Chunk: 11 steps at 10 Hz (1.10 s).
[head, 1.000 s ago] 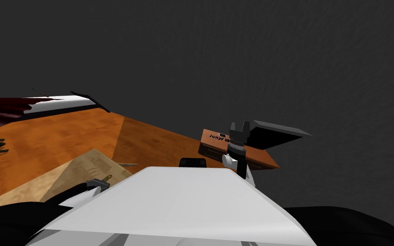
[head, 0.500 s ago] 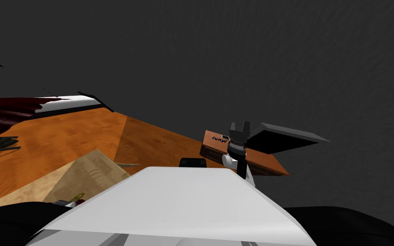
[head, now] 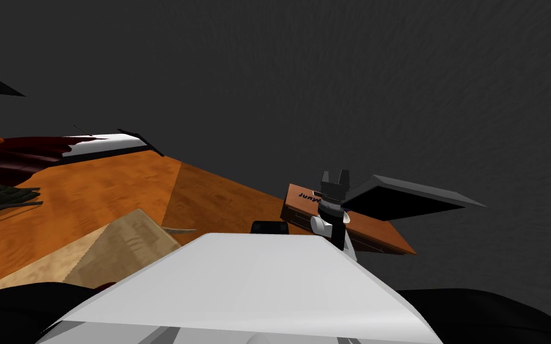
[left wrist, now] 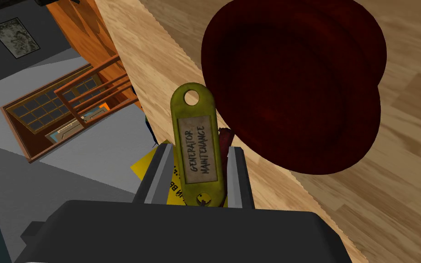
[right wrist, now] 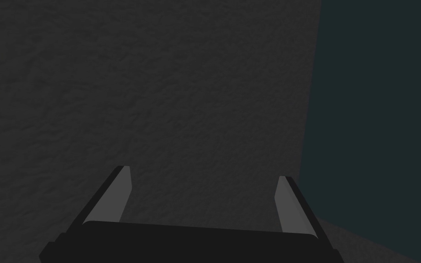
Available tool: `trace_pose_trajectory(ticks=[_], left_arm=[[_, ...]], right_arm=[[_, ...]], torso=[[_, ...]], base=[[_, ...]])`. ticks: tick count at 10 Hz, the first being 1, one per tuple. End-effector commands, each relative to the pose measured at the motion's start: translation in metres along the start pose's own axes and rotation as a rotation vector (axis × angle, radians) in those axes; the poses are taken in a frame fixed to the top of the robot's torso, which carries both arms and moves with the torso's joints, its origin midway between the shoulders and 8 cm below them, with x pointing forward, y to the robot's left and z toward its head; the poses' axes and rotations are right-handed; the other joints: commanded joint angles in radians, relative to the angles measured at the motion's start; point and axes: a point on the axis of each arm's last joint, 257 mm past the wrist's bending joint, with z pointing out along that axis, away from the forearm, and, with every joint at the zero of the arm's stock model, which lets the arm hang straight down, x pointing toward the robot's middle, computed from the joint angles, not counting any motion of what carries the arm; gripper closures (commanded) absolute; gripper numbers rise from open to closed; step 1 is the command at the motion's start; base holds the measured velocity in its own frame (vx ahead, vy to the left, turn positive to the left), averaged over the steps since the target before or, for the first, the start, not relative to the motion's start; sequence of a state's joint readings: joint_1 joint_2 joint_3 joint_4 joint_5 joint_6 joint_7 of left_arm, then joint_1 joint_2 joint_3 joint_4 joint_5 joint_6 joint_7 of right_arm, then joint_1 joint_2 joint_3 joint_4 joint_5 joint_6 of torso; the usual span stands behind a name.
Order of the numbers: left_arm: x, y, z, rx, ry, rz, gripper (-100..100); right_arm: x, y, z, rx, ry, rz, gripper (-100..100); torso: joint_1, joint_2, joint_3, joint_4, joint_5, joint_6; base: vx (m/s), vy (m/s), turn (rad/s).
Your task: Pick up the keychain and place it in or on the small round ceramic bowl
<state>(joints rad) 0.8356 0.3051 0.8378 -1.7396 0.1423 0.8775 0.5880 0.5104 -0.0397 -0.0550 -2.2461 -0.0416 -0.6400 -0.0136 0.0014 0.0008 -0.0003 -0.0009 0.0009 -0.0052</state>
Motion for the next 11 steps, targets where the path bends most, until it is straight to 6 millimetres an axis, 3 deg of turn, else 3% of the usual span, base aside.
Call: trace_pose_trajectory(ticks=[1,2,3,7,8,9,11], left_arm=[[-0.02,-0.002,0.004,-0.009,-0.036,0.004,100],[-0.015,0.0,0.005,-0.006,-0.024,0.001,100],[-0.018,0.0,0.005,-0.007,-0.029,0.002,-100],[-0.018,0.0,0.005,-0.007,-0.029,0.002,-100],[-0.018,0.0,0.005,-0.007,-0.029,0.002,0],[-0.022,-0.007,-0.003,-0.007,-0.033,-0.003,-100],[-0.026,-0.014,-0.011,-0.008,-0.036,-0.007,-100]], right_arm=[[0.0,0.0,0.0,0.0,0.0,0.0,0],[0.0,0.0,0.0,0.0,0.0,0.0,0],[0.0,0.0,0.0,0.0,0.0,0.0,0],[0.0,0.0,0.0,0.0,0.0,0.0,0],[0.0,0.0,0.0,0.0,0.0,0.0,0],[0.0,0.0,0.0,0.0,0.0,0.0,0],[0.0,0.0,0.0,0.0,0.0,0.0,0]], torso=[[0.0,0.0,0.0,0.0,0.0,0.0],[0.001,0.0,0.0,0.0,0.0,0.0],[-0.001,0.001,0.0,0.0,0.001,0.002],[-0.002,0.001,0.001,0.0,0.0,0.002],[-0.002,0.001,0.001,0.0,0.0,0.002],[-0.002,0.001,0.001,0.0,0.0,0.002],[-0.002,0.002,0.001,0.001,0.0,0.002]], base=[[0.044,0.034,0.022],[0.014,0.016,0.018],[0.0,0.0,0.0],[0.0,0.0,0.0],[0.0,0.0,0.0],[-0.009,0.002,-0.031],[-0.015,0.007,-0.03]])
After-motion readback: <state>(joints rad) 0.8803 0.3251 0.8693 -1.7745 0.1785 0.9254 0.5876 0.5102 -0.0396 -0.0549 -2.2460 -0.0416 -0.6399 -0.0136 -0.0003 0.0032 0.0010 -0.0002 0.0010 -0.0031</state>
